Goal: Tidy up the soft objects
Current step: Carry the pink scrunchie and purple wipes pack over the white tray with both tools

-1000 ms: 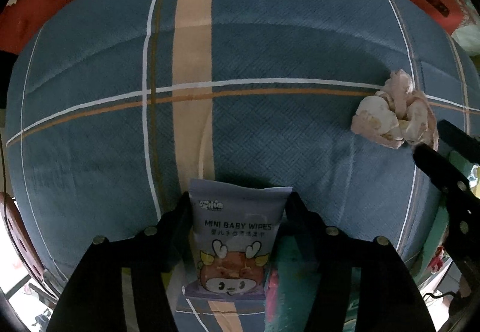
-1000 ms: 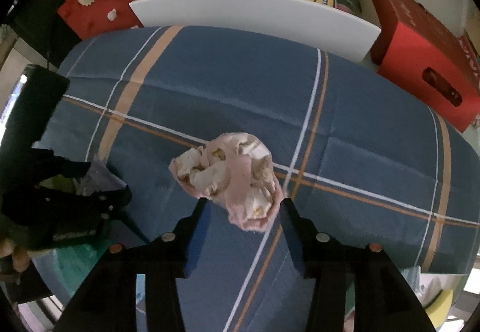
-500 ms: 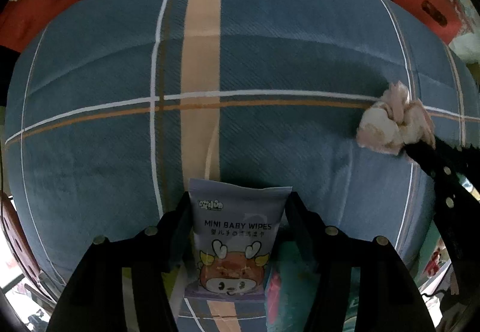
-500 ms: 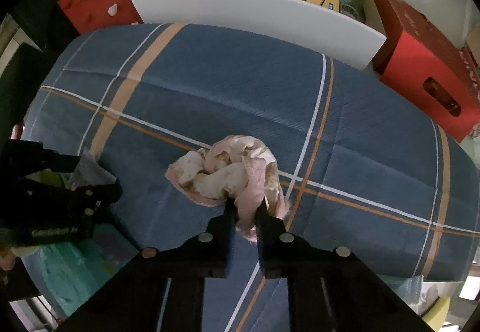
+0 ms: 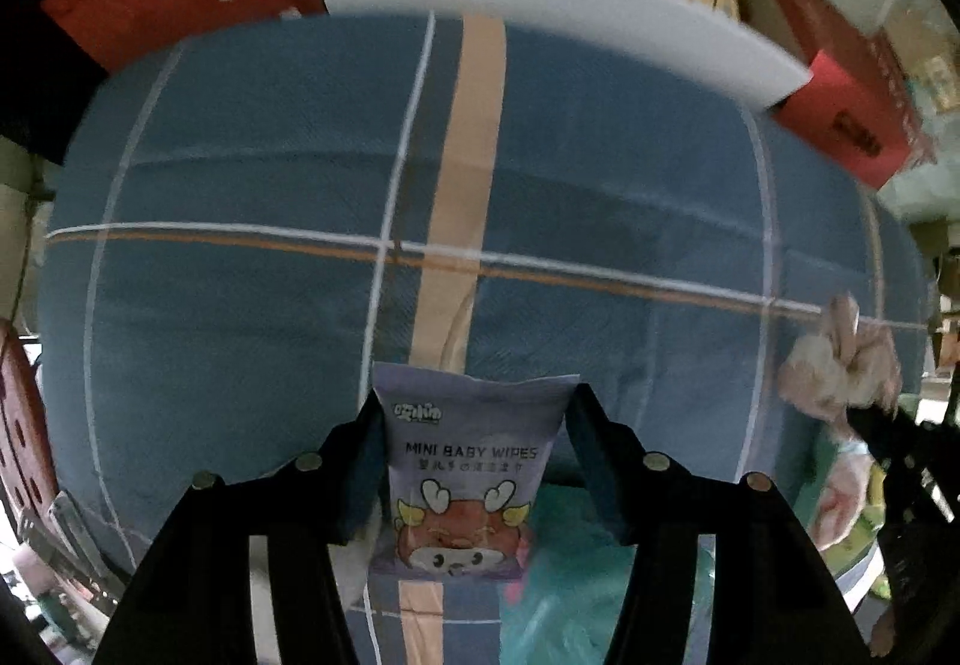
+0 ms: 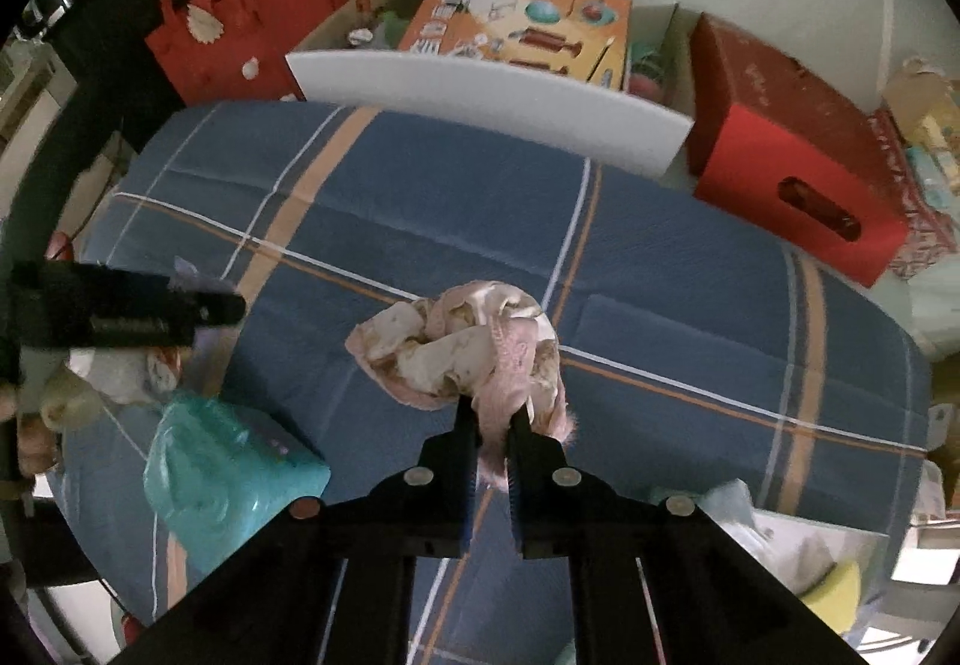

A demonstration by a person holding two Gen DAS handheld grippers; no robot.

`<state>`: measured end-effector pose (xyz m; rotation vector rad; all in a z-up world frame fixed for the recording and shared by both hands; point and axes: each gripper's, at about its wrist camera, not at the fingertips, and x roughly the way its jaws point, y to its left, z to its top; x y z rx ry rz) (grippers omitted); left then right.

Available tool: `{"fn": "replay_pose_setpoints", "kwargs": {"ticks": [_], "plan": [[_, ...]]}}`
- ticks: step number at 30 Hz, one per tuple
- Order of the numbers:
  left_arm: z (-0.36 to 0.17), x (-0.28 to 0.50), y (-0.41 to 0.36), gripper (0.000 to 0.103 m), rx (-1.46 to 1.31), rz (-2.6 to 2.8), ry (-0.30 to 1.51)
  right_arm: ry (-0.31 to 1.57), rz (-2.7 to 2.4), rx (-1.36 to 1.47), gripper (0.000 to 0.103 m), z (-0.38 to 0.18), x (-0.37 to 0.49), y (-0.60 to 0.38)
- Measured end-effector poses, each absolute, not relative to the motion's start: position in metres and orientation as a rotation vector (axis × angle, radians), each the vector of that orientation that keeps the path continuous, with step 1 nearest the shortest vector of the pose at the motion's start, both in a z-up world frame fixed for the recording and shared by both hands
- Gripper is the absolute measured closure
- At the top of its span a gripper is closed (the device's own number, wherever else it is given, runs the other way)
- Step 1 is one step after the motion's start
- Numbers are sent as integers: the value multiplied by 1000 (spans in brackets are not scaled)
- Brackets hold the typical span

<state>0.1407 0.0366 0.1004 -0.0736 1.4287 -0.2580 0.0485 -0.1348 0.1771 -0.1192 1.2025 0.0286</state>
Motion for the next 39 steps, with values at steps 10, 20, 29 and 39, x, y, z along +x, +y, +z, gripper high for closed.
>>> {"fn": "replay_pose_setpoints", "kwargs": {"ticks": [10, 20, 29, 39], "plan": [[195, 101, 49, 44, -113, -254, 1265, 1145, -6, -129, 94, 235, -9, -150], [221, 34, 19, 44, -62, -350, 1227, 1095, -8, -147, 94, 272, -75, -161], [228, -18, -32, 44, 35, -449, 1218, 1078, -13, -139, 94, 280, -122, -185], [224, -52, -96, 44, 94, -532, 1223, 1091, -67, -72, 94, 269, -156, -241]]}}
